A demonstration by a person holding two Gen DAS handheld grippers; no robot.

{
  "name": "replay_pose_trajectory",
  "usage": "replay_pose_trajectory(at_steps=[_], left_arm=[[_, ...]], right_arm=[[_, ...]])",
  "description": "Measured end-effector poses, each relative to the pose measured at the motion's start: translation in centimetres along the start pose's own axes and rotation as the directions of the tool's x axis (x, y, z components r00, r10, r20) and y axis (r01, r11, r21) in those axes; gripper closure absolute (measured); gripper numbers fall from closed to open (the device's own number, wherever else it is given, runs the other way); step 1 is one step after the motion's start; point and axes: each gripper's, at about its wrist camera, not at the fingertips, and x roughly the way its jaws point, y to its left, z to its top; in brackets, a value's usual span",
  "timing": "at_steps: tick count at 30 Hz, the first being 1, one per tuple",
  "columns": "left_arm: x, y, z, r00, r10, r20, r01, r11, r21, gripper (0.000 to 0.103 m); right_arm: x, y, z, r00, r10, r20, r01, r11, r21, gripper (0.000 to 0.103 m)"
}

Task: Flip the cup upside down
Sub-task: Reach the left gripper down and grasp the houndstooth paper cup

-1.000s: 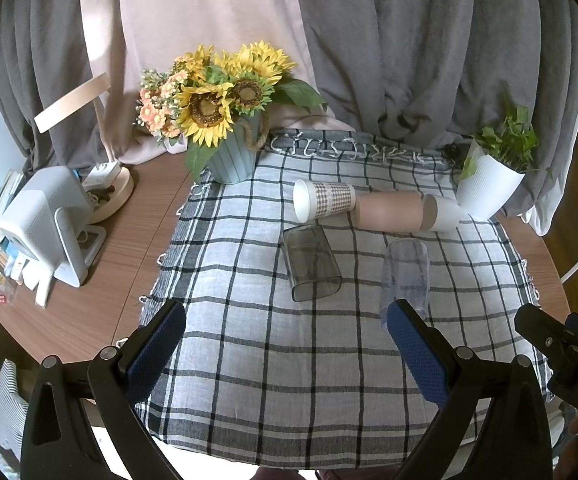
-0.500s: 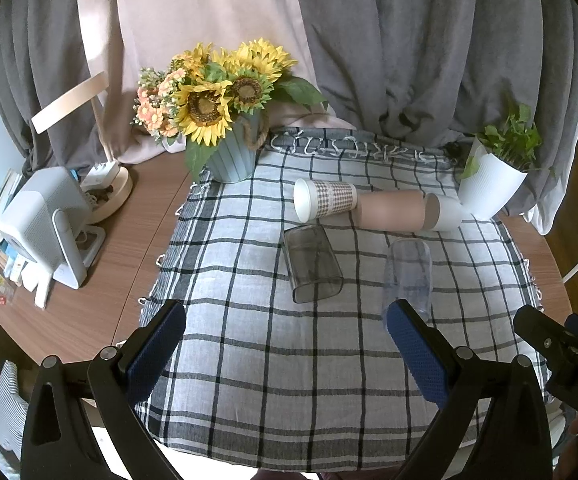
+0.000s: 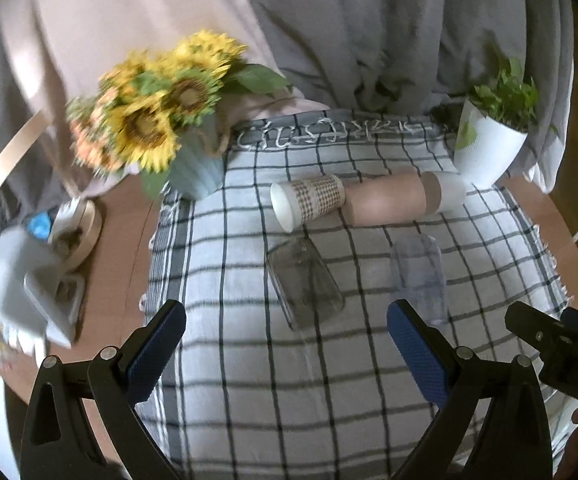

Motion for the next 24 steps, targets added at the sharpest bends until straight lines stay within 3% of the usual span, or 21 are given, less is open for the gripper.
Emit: replay_pose_trajectory(at_steps=[3,4,6,10,15,18,21,24], left_arm=[[1.7,-0.8,2.3,0.998,-0.047,-0.049,0.051,0.996,0.069,0.001],[3.1,-1.1,1.7,0.986,-0.108,-0.130,0.117,0.991,0.062,0.001],[5.0,-1.4,2.4,0.968,-0.147,-0.205,0.169,0.981,0.095,0.001],[8.0,-2.5,4.1,0.934,-0.196,-0.299,0.265,0.942,0.208,0.001],[11.8,-3.9,6.6,0.911,-0.178,-0.372,0.322,0.871,0.372,0.001],[14.0,-4.3,7.6,0.893,-0.179,-0.413,0.355,0.844,0.402,0.001],[16.3,-5.1,8.5,0.864,-0.167,-0.475,0.399,0.803,0.443,0.001],[18.5,-6.1,8.5,0.842,-0.157,-0.517,0.422,0.789,0.448,0.001]], right_arm=[[1.6,-0.3,0.8,0.998,-0.009,-0.055,0.015,0.994,0.110,0.001],[2.1,-0.1,1.1,0.997,-0.009,-0.072,0.019,0.991,0.133,0.001],[2.9,0.0,1.6,0.996,0.012,-0.087,0.005,0.981,0.192,0.001],[4.3,0.9,2.9,0.995,0.025,-0.099,0.003,0.961,0.277,0.001],[6.3,1.7,4.1,0.993,0.035,-0.116,0.013,0.922,0.386,0.001],[7.4,2.2,4.6,0.993,0.030,-0.116,0.024,0.898,0.439,0.001],[8.9,2.5,5.2,0.990,0.035,-0.135,0.035,0.876,0.481,0.001],[10.4,2.6,5.8,0.985,0.031,-0.171,0.062,0.858,0.509,0.001]])
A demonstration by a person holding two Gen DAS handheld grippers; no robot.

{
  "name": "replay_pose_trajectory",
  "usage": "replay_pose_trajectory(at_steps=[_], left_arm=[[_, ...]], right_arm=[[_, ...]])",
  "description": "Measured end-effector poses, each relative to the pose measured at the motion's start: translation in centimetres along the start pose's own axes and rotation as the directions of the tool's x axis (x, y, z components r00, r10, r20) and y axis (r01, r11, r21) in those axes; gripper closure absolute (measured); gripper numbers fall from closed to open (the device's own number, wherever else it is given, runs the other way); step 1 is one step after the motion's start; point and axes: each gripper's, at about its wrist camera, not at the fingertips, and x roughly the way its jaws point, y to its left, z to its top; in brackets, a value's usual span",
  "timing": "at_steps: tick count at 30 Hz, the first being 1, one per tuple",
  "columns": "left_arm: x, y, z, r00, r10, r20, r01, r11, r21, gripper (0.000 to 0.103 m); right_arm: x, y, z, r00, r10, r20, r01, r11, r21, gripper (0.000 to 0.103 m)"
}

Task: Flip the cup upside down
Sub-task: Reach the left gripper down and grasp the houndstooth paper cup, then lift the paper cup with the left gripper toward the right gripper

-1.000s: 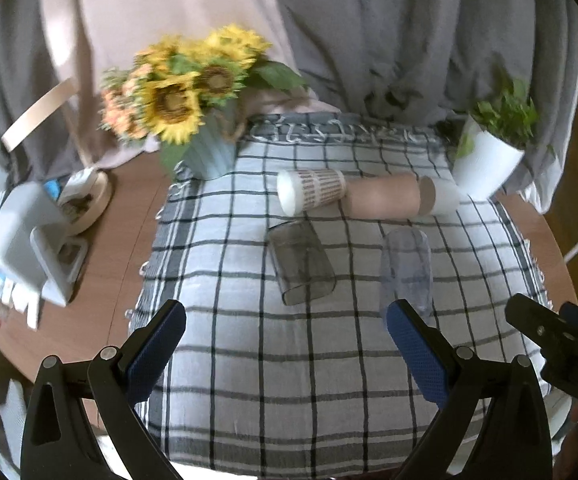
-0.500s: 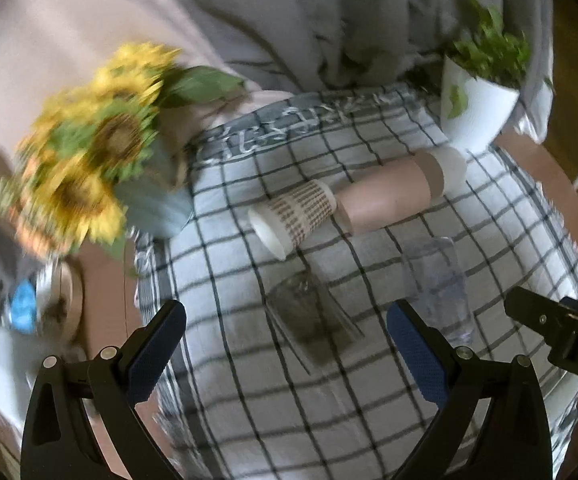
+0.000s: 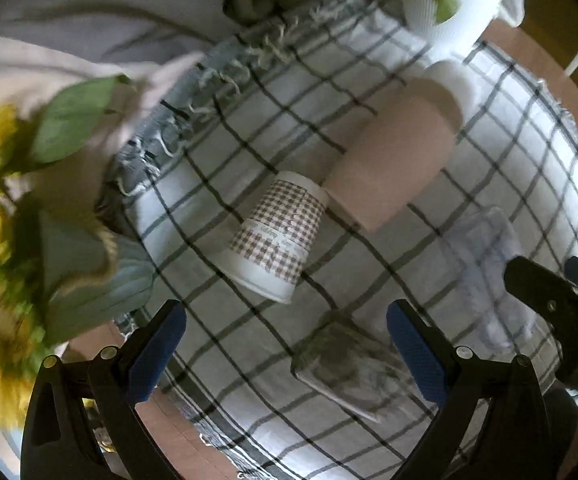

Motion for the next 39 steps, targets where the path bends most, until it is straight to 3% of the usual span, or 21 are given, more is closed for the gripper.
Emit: replay_pose_trajectory(at_steps=[9,15,20,28,39], left_arm=[[6.2,0.1,4.2,0.991,0.044,-0.130,-0.036,0.997,0.069,0.003],[8.7,0.3,5.4,0.983,0.056,-0.173,-0.046,0.997,0.061,0.014],[10.0,0.8,5.9,0.980,0.017,-0.200,-0.012,1.000,0.028,0.028],[9.0,1.8,4.3,0.989,0.001,-0.145,-0.007,0.999,-0.040,0.034],[1.4,2.7,-0.2,1.000,-0.002,0.031,0.009,0.974,-0.224,0.034]], right_arm=[[2.9,1.5,2.2,0.997,-0.072,-0.030,0.073,0.997,0.026,0.001],[3.9,1.5,3.4,0.993,-0.108,-0.038,0.109,0.993,0.044,0.001],[4.7,1.6,3.8,0.992,-0.115,-0.054,0.118,0.992,0.049,0.001],[4.6,1.7,3.8,0.992,-0.122,-0.043,0.123,0.992,0.018,0.001],[1.1,2.0,2.5,0.998,-0.067,-0.009,0.066,0.992,-0.107,0.001]])
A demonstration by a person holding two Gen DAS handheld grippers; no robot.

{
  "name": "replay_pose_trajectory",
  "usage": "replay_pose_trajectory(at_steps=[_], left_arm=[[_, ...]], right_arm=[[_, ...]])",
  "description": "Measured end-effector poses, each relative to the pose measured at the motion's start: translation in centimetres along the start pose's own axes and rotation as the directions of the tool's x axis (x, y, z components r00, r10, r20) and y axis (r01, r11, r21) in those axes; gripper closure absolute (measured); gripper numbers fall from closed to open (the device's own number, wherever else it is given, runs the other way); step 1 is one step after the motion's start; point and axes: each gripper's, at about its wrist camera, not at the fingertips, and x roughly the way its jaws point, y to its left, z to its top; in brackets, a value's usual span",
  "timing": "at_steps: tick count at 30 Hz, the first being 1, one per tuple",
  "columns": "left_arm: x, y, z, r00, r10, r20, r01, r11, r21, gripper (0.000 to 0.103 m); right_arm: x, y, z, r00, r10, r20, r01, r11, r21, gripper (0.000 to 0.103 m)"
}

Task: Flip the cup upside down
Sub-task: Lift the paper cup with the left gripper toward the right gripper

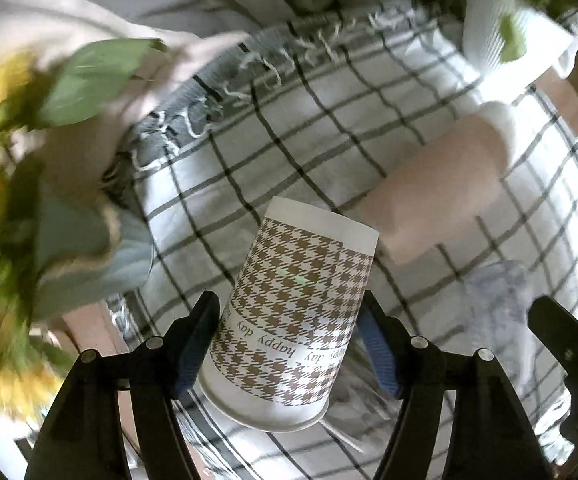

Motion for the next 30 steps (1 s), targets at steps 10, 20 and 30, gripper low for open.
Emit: replay_pose_trajectory(at_steps=[10,20,30], left_arm=[[-7.9,-8.0,-5.8,0.989,-0.082,0.123,0.104,0.979,-0.177,0.034],[-8.3,-16.2,-11.3,0.971,-0.214,0.110,0.239,0.906,-0.348,0.034],[-4.3,-23.6,-12.9,0.917,-0.394,0.053,0.371,0.800,-0.472,0.034]], right_arm=[[-5.6,-3.2,-0.5,0.996,0.013,0.084,0.003,0.983,-0.183,0.001],[-8.0,-10.8,-2.1,0.993,-0.048,0.107,0.083,0.933,-0.351,0.001],[-6.5,-18.1,-1.1,0.983,-0.171,0.067,0.183,0.895,-0.406,0.002]])
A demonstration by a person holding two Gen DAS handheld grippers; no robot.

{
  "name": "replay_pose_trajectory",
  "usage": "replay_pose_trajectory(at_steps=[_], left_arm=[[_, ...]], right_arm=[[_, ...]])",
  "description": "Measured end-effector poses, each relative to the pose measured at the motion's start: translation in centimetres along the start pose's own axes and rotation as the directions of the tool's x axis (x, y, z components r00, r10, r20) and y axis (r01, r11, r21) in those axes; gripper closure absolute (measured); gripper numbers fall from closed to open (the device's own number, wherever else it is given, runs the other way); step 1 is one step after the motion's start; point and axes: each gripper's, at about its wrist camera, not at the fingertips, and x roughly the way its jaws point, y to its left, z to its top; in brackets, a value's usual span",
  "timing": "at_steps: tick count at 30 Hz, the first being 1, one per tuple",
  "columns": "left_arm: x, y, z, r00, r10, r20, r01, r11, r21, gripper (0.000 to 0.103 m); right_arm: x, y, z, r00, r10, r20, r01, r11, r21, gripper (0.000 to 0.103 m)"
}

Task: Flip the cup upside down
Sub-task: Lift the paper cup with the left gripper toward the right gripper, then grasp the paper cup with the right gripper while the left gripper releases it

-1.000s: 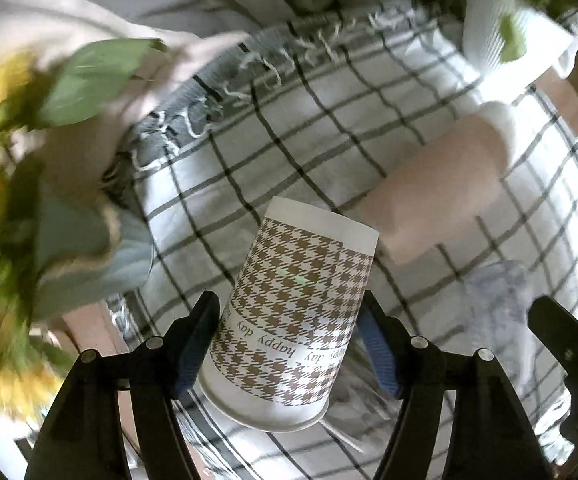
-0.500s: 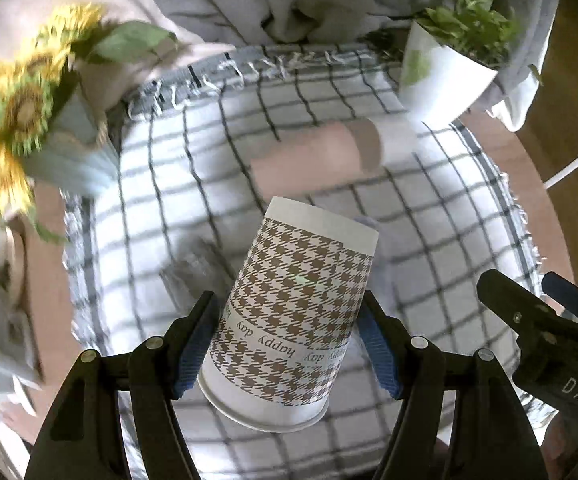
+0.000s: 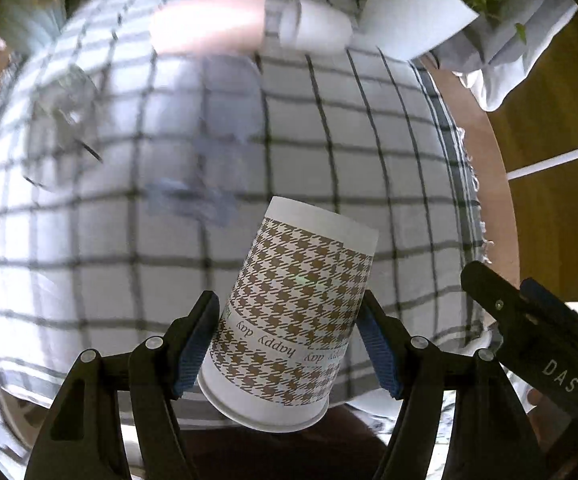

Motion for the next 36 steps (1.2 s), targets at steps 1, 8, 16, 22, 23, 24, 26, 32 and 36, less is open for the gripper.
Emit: replay_pose_trajectory(at_steps=[1,8,16,22,23,24,26,32,36], left_arm=[[0.5,-0.3,-0.1,1.000,-0.011,0.002,0.011,1.000,-0.008,0.034],[4.1,-2.4,-0.3,0.997,-0.076,-0.001,0.075,0.994,-0.074,0.034],[6.4,-3.3,-0.3,0.994,-0.095,-0.052,0.090,0.991,-0.095,0.036],[6.7,-3.8,-0.3,0.997,-0.060,-0.057,0.055,0.996,-0.075,0.027],[6.6,-3.7,-0.3,0.997,-0.052,-0.055,0.047,0.996,-0.078,0.023],[6.5,-3.6,-0.3,0.998,-0.049,-0.051,0.045,0.996,-0.079,0.021],[6.0,-3.5,-0.4,0.998,-0.052,-0.037,0.049,0.996,-0.079,0.020],[3.3,-3.8,-0.4,0.999,-0.036,0.017,0.036,0.998,-0.049,0.015],[0.2,-3.4,-0.7,0.992,0.064,0.112,-0.063,0.998,-0.012,0.013]], right_arm=[[0.2,-0.5,-0.2,1.000,-0.006,-0.006,0.005,1.000,-0.002,0.002],[1.6,-3.8,-0.1,0.996,-0.090,-0.022,0.089,0.995,-0.040,0.002],[2.7,-5.0,0.3,0.989,-0.146,-0.033,0.143,0.986,-0.083,0.002],[3.2,-5.0,0.3,0.988,-0.150,-0.043,0.145,0.984,-0.102,0.002],[3.1,-4.9,0.2,0.987,-0.153,-0.042,0.148,0.984,-0.101,0.002],[3.1,-5.0,0.2,0.988,-0.152,-0.042,0.147,0.984,-0.098,0.002],[3.0,-5.1,0.2,0.988,-0.144,-0.049,0.139,0.986,-0.090,0.002],[1.6,-5.7,-0.2,0.991,-0.126,-0.041,0.124,0.992,-0.037,0.002],[0.2,-5.2,-0.5,0.997,-0.082,-0.006,0.082,0.997,-0.014,0.002]])
